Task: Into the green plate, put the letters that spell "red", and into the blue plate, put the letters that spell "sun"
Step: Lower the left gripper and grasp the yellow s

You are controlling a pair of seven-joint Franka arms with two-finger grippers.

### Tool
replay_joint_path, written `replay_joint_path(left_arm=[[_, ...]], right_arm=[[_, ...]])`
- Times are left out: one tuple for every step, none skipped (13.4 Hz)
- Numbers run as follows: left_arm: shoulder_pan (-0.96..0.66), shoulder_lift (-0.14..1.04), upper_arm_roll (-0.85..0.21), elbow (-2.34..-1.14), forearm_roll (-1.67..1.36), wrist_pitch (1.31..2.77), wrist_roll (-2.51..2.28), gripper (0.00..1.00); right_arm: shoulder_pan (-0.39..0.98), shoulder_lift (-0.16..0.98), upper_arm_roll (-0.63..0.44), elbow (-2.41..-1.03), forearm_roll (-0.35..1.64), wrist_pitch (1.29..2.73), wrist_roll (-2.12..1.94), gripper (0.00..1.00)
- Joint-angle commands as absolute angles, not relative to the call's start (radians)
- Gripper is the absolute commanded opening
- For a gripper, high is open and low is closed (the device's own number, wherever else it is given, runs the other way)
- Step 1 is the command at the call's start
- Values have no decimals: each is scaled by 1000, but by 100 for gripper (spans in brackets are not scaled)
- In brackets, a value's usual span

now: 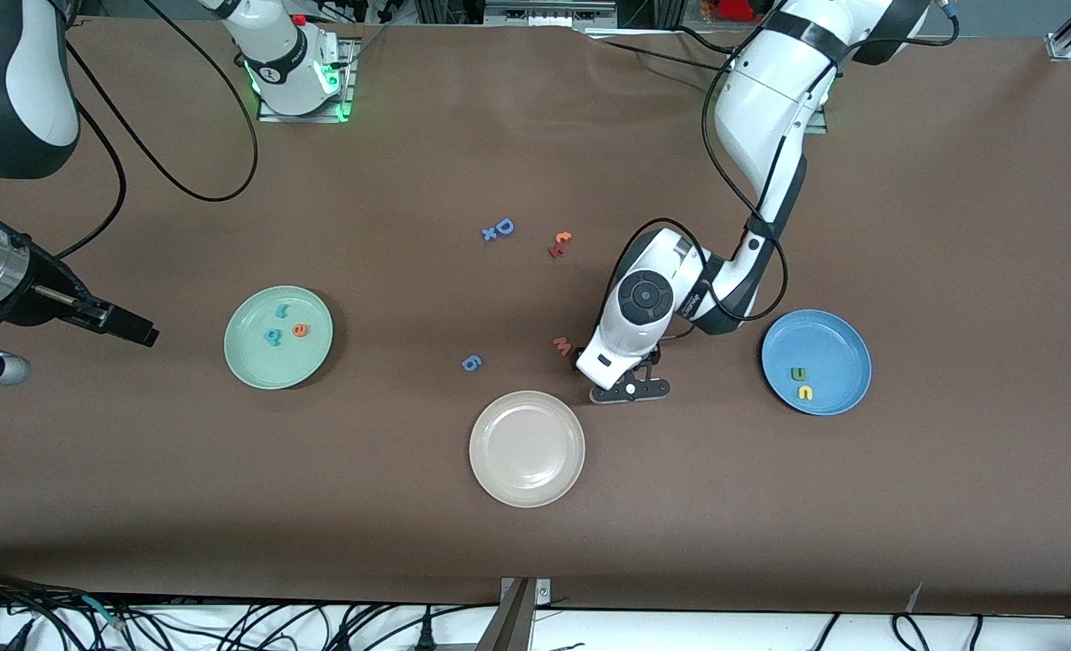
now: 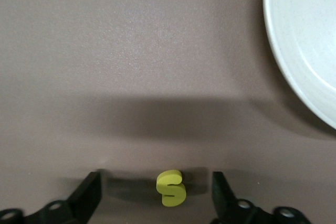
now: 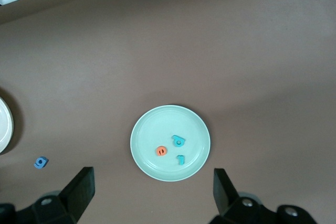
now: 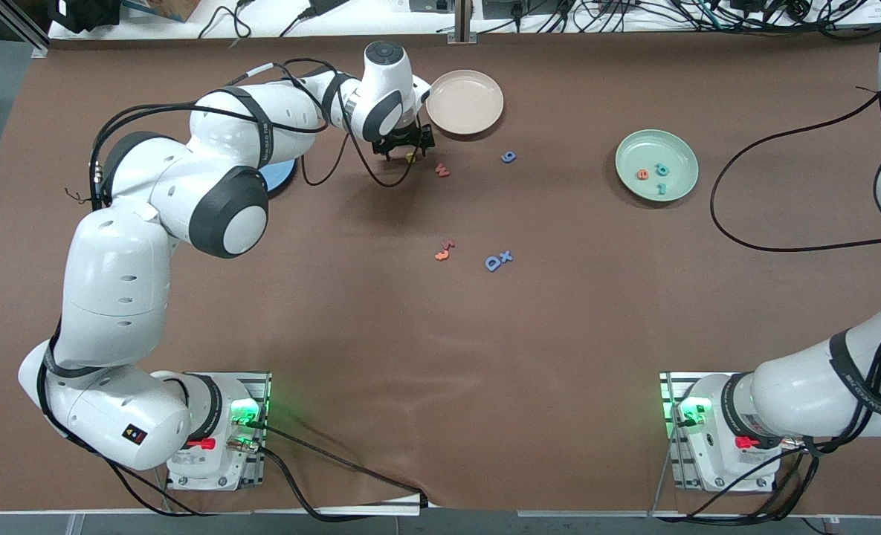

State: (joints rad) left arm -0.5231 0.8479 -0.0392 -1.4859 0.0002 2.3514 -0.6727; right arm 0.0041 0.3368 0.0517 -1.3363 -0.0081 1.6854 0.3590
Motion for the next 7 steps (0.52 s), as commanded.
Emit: replay_joint_path(left_arm=[[-535, 867, -26, -1453, 46, 2339, -701, 76], [-535, 867, -26, -1453, 48, 2339, -701, 61], [-535, 865, -26, -1453, 48, 2339, -703, 53], [-537, 865, -26, -1453, 46, 2339, -703, 48], [-537, 865, -28, -1453, 46, 2339, -704, 45], [-537, 865, -28, -1453, 46, 2339, -706, 44], [-537, 865, -28, -1453, 46, 2339, -709, 43]], right_arm=[[-8, 324, 63, -1364, -14, 1700, 351, 100], [-8, 324, 63, -1365, -12, 1706, 351, 100], [-8, 324, 63, -1365, -12, 1709, 350, 100], [-8, 322, 63, -1371, -12, 1710, 350, 100], [-8, 322, 63, -1377, -11, 1724, 351, 100], [-8, 319, 63, -1385, -11, 1730, 350, 100], [-8, 319, 63, -1387, -11, 1730, 351, 100]])
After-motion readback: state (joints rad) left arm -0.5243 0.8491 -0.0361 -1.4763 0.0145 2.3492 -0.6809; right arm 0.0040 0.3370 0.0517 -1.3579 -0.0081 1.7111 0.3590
